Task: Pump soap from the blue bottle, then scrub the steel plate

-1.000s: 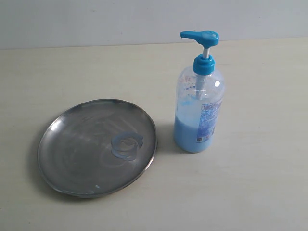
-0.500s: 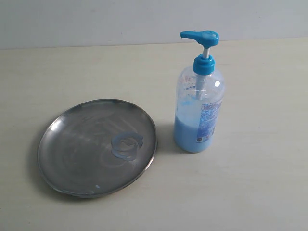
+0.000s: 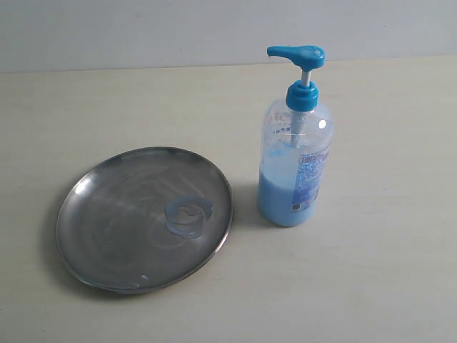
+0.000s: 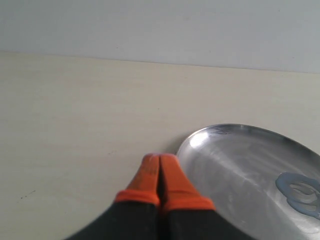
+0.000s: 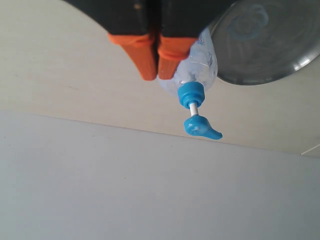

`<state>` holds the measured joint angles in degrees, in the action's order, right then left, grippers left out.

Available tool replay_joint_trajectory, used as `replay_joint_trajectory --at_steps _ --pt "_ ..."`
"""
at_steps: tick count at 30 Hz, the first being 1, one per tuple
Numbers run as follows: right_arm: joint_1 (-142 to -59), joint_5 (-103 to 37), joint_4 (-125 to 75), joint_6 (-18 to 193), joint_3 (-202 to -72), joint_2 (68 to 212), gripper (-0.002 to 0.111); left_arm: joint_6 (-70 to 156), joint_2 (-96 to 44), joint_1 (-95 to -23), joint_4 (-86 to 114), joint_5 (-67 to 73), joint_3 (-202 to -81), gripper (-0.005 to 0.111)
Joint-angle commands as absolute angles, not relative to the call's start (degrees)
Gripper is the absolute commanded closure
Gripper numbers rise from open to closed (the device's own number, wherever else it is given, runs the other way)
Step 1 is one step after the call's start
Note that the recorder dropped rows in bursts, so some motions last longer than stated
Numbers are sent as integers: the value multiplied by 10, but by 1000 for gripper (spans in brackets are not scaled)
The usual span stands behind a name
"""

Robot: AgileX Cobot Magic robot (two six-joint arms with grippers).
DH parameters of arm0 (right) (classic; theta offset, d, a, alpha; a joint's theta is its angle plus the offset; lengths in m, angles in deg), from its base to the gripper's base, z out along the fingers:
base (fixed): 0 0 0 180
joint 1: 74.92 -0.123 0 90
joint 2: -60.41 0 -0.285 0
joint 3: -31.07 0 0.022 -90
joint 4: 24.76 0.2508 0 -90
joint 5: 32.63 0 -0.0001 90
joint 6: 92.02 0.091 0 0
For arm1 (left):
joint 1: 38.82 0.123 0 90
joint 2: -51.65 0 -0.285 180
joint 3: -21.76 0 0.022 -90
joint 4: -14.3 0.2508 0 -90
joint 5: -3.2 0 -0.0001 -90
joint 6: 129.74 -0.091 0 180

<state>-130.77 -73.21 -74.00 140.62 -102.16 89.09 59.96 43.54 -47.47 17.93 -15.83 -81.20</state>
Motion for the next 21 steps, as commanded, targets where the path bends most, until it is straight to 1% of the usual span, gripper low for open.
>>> replay_joint_trajectory --at_steps 1,4,7,12,14,17,21 --pt "-1306 -724 -731 1405 -1019 889 108 601 439 -473 182 -155 -810 107" --pt "-1306 -701 -706 1379 -1014 891 108 601 439 -473 182 -155 -810 107" --pt "-1306 -649 -637 1269 -987 891 108 601 439 -473 182 -155 -810 107" --pt "-1306 -604 -481 1101 -938 891 108 601 439 -473 182 -155 -810 107" --pt "-1302 -549 -438 1026 -909 891 108 601 439 -473 182 -155 -810 107" --pt "-1273 -504 -400 1005 -878 891 108 600 439 -473 182 -155 -810 107" --pt "-1212 -497 -373 993 -857 891 108 600 439 -473 182 -155 -810 107"
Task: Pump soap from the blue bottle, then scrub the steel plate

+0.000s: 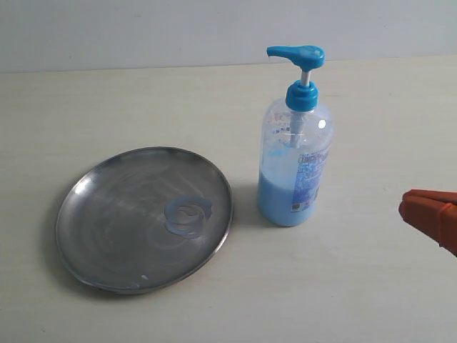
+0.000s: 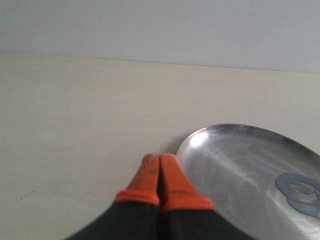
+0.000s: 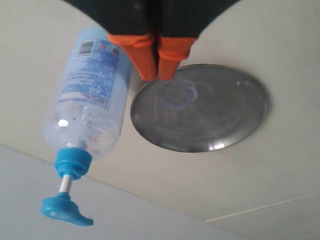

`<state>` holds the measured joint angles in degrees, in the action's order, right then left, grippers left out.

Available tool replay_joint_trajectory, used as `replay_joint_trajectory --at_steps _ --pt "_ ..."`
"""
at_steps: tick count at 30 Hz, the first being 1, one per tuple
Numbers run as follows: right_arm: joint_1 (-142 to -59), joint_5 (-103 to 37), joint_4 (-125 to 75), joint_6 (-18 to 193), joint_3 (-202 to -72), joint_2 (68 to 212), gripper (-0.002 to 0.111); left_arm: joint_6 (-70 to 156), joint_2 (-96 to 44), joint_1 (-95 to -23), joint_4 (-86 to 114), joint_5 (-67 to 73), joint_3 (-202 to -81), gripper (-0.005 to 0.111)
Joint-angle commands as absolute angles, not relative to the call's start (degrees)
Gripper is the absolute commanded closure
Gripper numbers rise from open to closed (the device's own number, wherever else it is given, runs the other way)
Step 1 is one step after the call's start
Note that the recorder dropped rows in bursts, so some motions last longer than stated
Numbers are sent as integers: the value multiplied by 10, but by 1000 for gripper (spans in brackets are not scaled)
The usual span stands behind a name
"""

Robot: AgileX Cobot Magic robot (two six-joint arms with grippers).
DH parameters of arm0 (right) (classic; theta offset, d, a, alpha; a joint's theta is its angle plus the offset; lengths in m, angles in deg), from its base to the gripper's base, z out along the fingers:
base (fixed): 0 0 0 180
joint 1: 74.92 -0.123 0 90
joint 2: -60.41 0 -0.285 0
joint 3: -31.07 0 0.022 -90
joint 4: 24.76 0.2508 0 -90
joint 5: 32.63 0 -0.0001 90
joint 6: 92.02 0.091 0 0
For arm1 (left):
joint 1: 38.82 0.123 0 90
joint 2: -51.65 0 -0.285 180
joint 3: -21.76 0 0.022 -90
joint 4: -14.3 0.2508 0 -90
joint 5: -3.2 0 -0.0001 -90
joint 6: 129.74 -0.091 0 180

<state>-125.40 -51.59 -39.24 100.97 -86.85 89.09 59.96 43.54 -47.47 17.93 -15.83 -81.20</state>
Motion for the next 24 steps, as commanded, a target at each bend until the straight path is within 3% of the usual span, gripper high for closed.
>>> replay_joint_trajectory --at_steps 1,24 --pt "-1194 -492 -355 969 -854 891 108 600 439 -473 182 -155 -810 107" --pt "-925 -455 -293 909 -756 751 108 600 439 -473 182 -155 -810 107"
